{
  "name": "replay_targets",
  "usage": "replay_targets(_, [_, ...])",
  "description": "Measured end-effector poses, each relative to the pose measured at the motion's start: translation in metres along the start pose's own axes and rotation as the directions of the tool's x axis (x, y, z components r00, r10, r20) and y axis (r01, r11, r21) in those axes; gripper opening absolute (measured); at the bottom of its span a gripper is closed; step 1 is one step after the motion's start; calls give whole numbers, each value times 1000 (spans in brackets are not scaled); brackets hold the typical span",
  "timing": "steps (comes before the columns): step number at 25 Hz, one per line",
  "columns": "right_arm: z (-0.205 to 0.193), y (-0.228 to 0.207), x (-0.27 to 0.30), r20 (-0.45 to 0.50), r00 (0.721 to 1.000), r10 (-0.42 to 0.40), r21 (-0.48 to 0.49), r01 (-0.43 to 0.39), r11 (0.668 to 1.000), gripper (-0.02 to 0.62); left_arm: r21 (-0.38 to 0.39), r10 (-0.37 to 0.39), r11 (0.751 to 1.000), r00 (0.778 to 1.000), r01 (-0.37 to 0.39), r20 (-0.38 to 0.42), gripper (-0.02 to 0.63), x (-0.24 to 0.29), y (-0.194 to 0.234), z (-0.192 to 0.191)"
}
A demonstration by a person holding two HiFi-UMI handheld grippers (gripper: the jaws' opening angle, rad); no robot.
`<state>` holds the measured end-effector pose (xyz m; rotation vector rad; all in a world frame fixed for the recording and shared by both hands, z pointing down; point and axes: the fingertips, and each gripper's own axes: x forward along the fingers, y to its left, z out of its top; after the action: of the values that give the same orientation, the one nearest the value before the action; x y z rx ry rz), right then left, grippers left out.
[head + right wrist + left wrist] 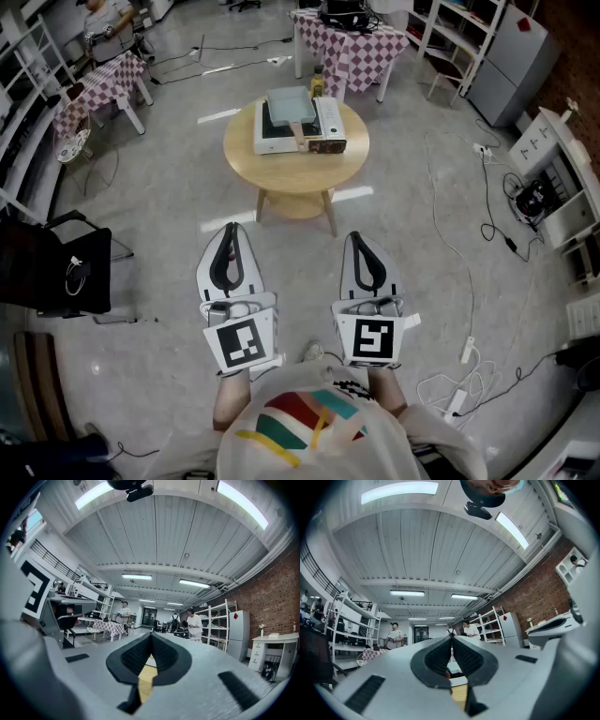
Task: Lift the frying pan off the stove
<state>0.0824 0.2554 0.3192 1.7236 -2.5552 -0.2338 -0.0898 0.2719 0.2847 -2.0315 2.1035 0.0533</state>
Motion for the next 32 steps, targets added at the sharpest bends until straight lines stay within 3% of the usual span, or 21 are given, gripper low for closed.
replay_targets(9, [-4,1,1,10,1000,5,37,-5,999,-3,36,-26,999,1000,26,5,12,-2,0,1])
replay_targets(15, [-5,2,2,28,997,76,136,-79,988,-3,31,-27,999,1000,27,-9,12,0,-2,-3])
replay_targets(21, [-9,0,-5,20,996,87,55,-88,995,-3,2,-6,1000,1000,6,23,12,1,-2,2])
replay_targets(25, [-11,-9,-8,28,997,76,88,-78,993,-3,-25,3,1000,998,-1,62,12,6,-8,10])
replay_targets(29, [-10,-16,-11,17,998,66,71,-68,995,-3,-36,-20,999,999,21,31,12,5,-18,2])
replay_targets(32, [-17,-16,-13,14,997,76,78,-76,994,-3,-58,-10,998,998,14,63,12,7,-21,4])
